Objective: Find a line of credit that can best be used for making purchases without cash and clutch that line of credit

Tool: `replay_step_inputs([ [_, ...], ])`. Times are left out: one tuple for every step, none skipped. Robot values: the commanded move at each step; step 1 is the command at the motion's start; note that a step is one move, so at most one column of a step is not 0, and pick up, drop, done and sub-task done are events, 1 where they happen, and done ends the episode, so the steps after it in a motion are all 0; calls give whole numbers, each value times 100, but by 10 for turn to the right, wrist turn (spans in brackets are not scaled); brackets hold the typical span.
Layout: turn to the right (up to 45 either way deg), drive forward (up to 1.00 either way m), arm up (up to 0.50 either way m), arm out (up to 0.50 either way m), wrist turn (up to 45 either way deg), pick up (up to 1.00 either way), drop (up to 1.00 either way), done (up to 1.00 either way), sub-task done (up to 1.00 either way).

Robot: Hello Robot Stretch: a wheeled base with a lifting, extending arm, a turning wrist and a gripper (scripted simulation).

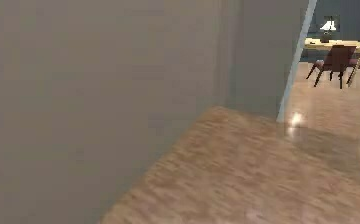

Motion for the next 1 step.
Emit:
replay_step_inputs([
  [390, 0, 0, 0, 0, 0, 0, 0, 0],
])
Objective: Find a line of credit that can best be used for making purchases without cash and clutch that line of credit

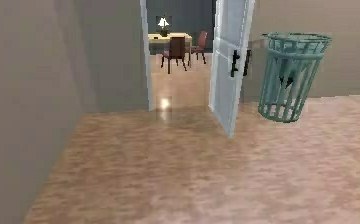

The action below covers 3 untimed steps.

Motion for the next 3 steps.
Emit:
replay_step_inputs([
  [0, 100, 0, 0, 0, 0, 0, 0, 0],
  [0, 100, 0, 0, 0, 0, 0, 0, 0],
  [30, 0, 0, 0, 0, 0, 0, 0, 0],
])
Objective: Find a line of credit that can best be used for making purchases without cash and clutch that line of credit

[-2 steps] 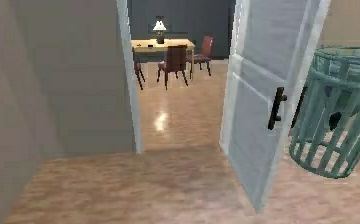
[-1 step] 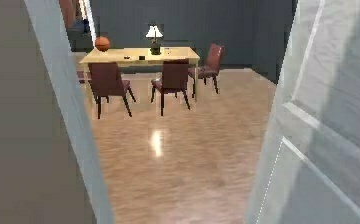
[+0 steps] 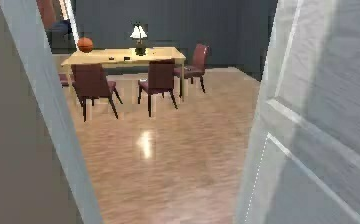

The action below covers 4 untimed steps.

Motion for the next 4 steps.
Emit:
replay_step_inputs([
  [0, 100, 0, 0, 0, 0, 0, 0, 0],
  [60, 0, 0, 0, 0, 0, 0, 0, 0],
  [0, 20, 0, 0, 0, 0, 0, 0, 0],
  [-150, 0, 0, 0, 0, 0, 0, 0, 0],
])
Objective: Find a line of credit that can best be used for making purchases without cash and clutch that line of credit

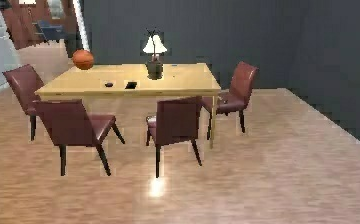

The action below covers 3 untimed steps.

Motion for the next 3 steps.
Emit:
replay_step_inputs([
  [0, 45, 0, 0, 0, 0, 0, 0, 0],
  [420, 0, 0, 0, 0, 0, 0, 0, 0],
  [0, 100, 0, 0, 0, 0, 0, 0, 0],
])
